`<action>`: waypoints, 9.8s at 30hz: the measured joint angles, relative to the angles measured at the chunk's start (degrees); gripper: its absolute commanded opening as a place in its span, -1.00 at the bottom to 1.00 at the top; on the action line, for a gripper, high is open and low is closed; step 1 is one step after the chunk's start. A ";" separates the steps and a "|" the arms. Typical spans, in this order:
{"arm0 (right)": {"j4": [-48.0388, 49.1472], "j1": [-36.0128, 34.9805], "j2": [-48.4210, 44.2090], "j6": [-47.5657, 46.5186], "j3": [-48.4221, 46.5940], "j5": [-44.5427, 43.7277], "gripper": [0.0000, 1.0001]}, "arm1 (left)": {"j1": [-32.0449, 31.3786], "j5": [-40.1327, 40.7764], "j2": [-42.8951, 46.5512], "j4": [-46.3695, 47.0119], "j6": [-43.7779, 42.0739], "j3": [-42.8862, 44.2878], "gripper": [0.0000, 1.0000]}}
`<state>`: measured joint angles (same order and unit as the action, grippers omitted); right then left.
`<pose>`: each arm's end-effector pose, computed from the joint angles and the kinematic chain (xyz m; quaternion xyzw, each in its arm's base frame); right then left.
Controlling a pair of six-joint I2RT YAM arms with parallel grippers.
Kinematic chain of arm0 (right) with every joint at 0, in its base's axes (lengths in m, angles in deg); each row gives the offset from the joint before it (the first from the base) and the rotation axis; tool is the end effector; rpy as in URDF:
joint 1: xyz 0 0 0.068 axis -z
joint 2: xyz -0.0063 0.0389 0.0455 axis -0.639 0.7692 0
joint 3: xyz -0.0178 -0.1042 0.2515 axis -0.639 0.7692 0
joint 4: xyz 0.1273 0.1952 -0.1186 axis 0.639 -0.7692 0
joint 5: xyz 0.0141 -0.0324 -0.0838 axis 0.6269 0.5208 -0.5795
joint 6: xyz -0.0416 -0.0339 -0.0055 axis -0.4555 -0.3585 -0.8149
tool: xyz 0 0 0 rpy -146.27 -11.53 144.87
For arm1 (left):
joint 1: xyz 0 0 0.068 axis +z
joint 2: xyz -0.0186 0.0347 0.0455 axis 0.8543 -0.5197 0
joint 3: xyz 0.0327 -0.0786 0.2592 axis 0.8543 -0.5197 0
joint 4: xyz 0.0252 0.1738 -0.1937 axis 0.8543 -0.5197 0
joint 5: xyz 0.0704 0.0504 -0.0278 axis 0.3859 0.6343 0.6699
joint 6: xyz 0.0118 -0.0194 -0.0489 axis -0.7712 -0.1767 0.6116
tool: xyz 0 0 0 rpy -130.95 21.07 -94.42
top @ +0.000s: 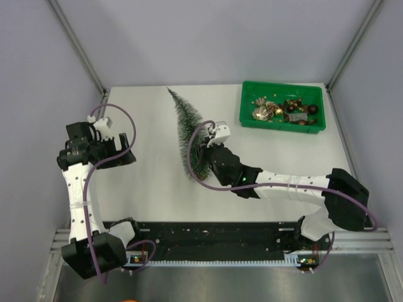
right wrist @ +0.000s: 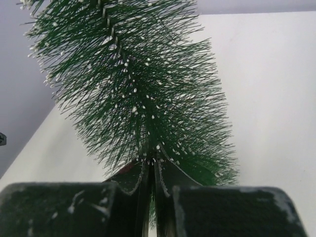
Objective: Decorate the small christmas tree
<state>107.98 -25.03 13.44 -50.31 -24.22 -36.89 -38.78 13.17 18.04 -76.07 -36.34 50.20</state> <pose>0.1654 0.3016 0.2900 -0.0755 0.7356 0.2597 0.6211 0.1850 0.0532 0.3341 -0.0635 0.9386 -0.1093 0.3211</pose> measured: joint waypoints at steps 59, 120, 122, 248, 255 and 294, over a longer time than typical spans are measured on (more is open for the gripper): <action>-36.44 58.45 13.88 9.66 -15.13 6.08 0.57 | 0.02 1.51 0.35 0.02 -2.14 -0.81 0.97; -51.30 41.13 -12.87 30.16 -7.19 4.59 0.35 | 0.07 -0.37 2.36 0.13 -3.63 -3.74 0.97; -48.59 41.11 -8.15 23.91 -13.00 7.67 0.32 | 0.07 -0.48 2.25 0.11 -3.65 -3.74 0.98; -30.77 48.87 7.52 -7.34 -3.58 -1.18 -1.00 | 0.07 -1.70 1.86 -1.42 -5.64 -3.41 0.98; -30.01 48.85 6.38 -7.08 -3.74 1.97 -1.00 | 0.07 -1.27 1.84 -1.38 -6.03 -3.41 0.97; -51.01 40.11 -10.29 -4.55 -66.40 34.67 -1.00 | -7.04 -41.42 14.27 32.35 19.34 17.35 0.98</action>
<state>56.96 15.08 3.15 -54.85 -90.63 -2.22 -45.82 -28.24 32.32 -43.72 -17.00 67.56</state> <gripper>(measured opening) 0.006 0.987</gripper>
